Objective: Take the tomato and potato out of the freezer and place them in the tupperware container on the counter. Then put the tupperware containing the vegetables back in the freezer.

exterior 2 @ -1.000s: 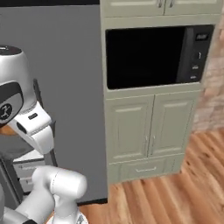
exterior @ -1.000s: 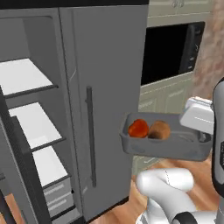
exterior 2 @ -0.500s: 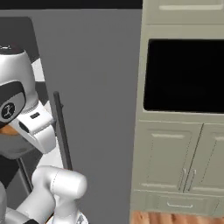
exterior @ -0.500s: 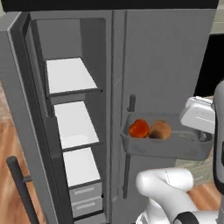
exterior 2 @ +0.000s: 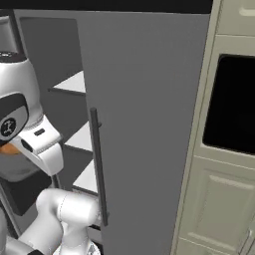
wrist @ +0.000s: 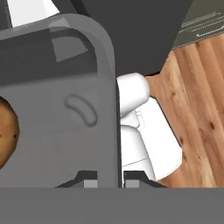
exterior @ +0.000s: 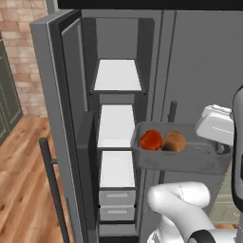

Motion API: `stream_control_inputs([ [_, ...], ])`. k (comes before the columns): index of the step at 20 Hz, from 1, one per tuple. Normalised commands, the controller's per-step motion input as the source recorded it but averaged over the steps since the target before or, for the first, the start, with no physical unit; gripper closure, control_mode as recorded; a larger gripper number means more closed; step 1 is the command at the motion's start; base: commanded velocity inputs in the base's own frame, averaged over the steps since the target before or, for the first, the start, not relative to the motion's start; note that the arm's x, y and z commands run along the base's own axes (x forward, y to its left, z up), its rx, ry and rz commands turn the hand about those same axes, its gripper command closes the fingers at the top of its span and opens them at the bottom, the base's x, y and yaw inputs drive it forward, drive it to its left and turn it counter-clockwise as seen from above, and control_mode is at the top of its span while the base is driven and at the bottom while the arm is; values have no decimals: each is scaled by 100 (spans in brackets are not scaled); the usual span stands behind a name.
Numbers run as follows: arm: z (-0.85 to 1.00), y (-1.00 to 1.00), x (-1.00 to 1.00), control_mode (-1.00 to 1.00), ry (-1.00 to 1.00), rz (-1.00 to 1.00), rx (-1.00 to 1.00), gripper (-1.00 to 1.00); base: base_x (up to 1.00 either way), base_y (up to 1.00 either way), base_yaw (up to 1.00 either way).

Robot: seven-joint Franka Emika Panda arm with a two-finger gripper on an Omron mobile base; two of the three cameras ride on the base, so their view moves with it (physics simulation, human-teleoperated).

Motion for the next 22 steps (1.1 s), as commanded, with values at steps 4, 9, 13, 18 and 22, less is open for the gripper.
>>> stream_control_inputs([
  [4,0,0,0,100,0,0,0,100,27,6,26],
  [9,0,0,0,100,0,0,0,100,53,8,8],
  [13,0,0,0,100,0,0,0,100,64,20,0],
  [18,0,7,0,-100,0,0,0,100,20,23,0],
  [22,6,35,-6,-100,0,0,0,100,0,0,0],
])
